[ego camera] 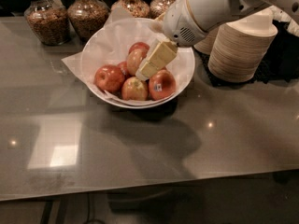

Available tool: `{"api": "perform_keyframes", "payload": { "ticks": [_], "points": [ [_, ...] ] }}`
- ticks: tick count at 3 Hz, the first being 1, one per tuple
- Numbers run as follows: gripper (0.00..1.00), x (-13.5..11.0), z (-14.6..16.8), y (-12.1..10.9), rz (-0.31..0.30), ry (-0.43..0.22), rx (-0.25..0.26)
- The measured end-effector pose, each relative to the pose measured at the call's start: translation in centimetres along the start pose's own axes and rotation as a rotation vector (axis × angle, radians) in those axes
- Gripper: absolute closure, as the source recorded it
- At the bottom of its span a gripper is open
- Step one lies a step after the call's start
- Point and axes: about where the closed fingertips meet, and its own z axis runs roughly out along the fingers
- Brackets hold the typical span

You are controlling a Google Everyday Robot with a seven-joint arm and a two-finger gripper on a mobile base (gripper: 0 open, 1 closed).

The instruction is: Pick apple from white bowl

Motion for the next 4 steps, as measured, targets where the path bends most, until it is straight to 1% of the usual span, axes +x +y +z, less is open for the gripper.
{"api": "perform_keyframes", "payload": {
  "ticks": [1,2,3,4],
  "points": [
    [0.12,0.4,0.8,-0.3,0.007,0.005,-0.005],
    [0.12,0.6,1.6,-0.6,0.020,-0.006,-0.025],
    [0.13,0.9,3.4,-1.0,0.030,-0.001,-0.051],
    [0.15,0.8,3.9,-1.0,0.030,0.003,-0.056]
  ]
}}
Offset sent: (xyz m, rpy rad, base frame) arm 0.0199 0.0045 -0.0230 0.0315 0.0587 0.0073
